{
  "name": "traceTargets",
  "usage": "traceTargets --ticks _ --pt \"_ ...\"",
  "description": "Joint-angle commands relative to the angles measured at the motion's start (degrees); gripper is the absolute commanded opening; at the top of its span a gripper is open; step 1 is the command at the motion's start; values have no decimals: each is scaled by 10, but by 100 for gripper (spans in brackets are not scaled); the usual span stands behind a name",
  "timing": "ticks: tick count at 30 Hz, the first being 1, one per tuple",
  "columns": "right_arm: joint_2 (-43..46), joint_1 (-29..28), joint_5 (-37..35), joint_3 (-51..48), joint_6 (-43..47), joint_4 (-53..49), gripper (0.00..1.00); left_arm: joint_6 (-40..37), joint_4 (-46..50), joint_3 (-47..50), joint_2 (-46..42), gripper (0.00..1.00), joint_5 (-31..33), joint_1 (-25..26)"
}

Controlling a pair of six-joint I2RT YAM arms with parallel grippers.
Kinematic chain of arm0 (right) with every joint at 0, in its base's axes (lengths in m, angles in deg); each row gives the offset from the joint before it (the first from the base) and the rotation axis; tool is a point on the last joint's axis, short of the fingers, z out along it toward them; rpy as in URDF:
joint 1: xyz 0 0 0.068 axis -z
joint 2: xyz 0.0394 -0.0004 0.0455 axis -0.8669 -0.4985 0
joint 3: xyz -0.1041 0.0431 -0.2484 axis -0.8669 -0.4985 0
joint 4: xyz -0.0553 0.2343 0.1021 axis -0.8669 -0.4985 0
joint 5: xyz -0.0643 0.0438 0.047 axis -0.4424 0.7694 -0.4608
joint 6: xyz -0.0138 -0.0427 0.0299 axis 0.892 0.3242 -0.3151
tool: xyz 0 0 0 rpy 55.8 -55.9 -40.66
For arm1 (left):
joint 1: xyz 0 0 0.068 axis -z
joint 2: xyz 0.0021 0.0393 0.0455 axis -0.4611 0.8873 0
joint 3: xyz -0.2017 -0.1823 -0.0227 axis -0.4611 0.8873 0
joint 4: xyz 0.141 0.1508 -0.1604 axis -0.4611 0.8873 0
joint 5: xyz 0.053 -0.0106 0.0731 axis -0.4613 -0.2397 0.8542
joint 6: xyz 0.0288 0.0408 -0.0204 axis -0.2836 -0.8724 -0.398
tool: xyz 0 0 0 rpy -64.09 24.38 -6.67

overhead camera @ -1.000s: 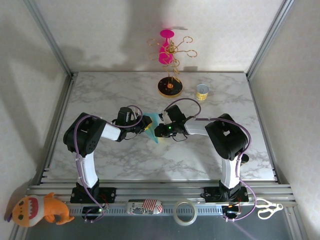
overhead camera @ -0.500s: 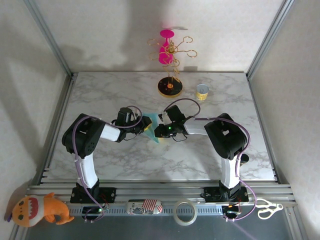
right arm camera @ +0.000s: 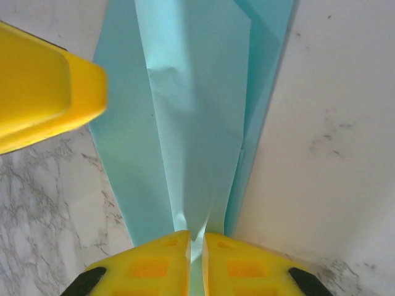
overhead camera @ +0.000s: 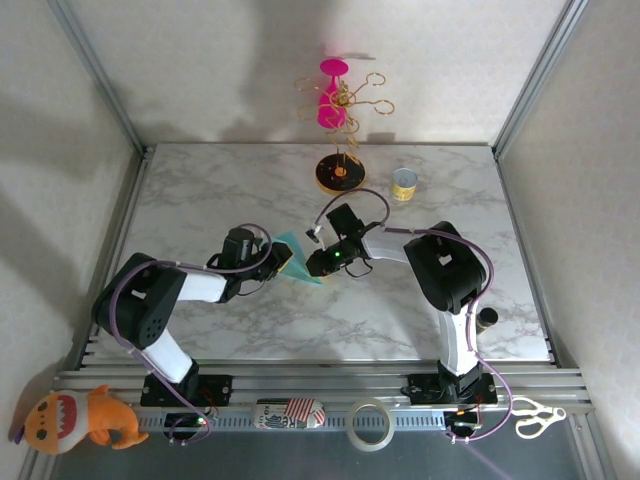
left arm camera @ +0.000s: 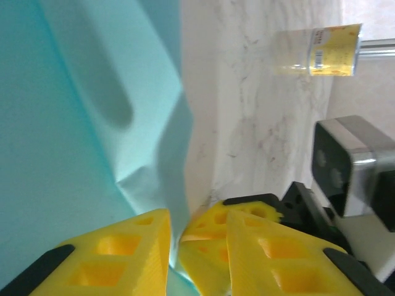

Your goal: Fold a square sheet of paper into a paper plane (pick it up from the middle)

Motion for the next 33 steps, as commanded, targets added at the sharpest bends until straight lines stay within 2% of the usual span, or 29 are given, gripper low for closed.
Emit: traceTargets --ticks 1,8,18,27,30,33 --pt "-25 1 -8 1 34 -41 16 -13 2 -19 5 27 2 4" --pt "-26 1 -5 5 21 -32 16 -9 -18 -58 76 21 -25 5" --pt "-14 1 11 10 11 -29 17 -4 -2 -70 112 18 -12 5" --pt "75 17 1 -31 -114 13 29 -16 9 -52 116 18 -3 4" --pt "88 19 -19 -55 -155 14 30 -15 5 -49 117 17 -4 4" --pt "88 19 -5 -73 -174 14 30 -14 1 -46 117 18 -4 4"
